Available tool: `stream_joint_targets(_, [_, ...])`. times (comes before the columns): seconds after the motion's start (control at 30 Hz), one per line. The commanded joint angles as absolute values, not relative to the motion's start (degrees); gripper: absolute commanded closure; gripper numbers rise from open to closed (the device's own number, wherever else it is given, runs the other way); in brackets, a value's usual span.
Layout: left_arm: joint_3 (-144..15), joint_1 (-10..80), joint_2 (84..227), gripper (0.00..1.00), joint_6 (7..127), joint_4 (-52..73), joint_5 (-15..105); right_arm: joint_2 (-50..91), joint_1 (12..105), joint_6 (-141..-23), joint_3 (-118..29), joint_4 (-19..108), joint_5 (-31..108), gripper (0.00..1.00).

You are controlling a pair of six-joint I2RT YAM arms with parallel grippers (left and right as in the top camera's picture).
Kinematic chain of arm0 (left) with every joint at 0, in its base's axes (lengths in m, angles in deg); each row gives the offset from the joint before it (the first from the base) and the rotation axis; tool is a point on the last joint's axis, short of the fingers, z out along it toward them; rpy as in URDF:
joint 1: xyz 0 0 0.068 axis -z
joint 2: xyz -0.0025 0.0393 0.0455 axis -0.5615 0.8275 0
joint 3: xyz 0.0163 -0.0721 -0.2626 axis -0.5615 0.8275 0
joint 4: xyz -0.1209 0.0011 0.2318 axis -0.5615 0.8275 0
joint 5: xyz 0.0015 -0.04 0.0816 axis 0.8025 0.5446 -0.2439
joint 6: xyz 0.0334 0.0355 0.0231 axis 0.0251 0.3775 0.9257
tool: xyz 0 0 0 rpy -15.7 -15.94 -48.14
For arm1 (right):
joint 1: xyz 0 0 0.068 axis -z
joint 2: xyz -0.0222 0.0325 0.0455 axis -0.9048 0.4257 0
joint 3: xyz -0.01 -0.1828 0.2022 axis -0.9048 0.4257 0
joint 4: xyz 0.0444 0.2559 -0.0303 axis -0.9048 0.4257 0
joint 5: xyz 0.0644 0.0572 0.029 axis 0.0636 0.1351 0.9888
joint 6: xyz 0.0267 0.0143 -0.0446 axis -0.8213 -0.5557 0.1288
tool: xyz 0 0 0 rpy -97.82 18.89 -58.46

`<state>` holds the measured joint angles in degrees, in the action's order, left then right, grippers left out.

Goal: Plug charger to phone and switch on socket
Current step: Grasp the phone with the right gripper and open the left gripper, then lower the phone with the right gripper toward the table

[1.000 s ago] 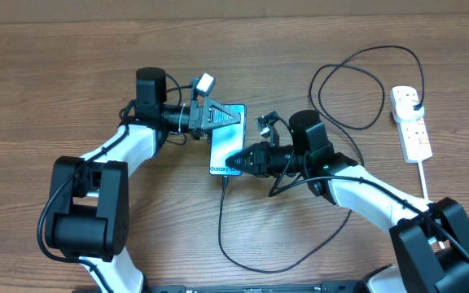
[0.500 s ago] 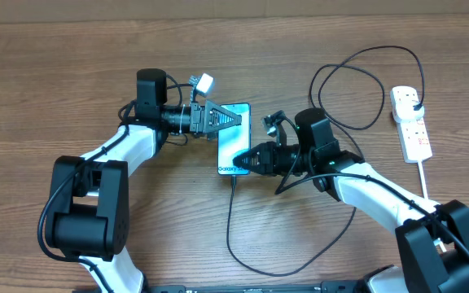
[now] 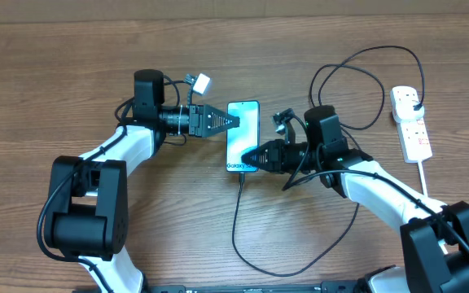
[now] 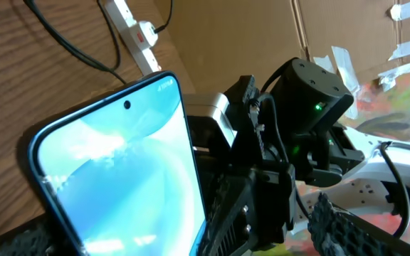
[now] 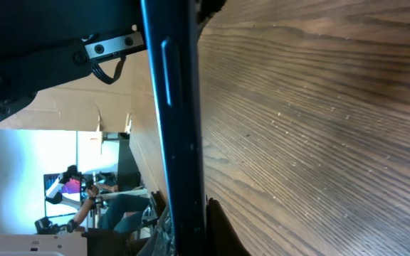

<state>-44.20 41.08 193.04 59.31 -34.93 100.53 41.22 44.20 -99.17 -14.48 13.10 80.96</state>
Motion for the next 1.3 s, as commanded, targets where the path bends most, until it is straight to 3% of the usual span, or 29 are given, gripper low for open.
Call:
stream_joint_targets(0.0, [-44.9,39.8,192.5,0.01,63.2,-35.4,103.7,41.4,47.2,-102.0,-14.1,14.4,73.5,0.96])
stream_joint_targets(0.73, [-44.9,39.8,192.5,0.00,63.2,-35.5,103.7,41.5,47.4,-96.6,-13.2,23.6,69.0,0.97])
stream_joint_targets(1.27, [-44.9,39.8,192.5,0.00,63.2,-35.5,103.7,41.5,40.2,-96.7,-13.0,20.6,69.0,0.95])
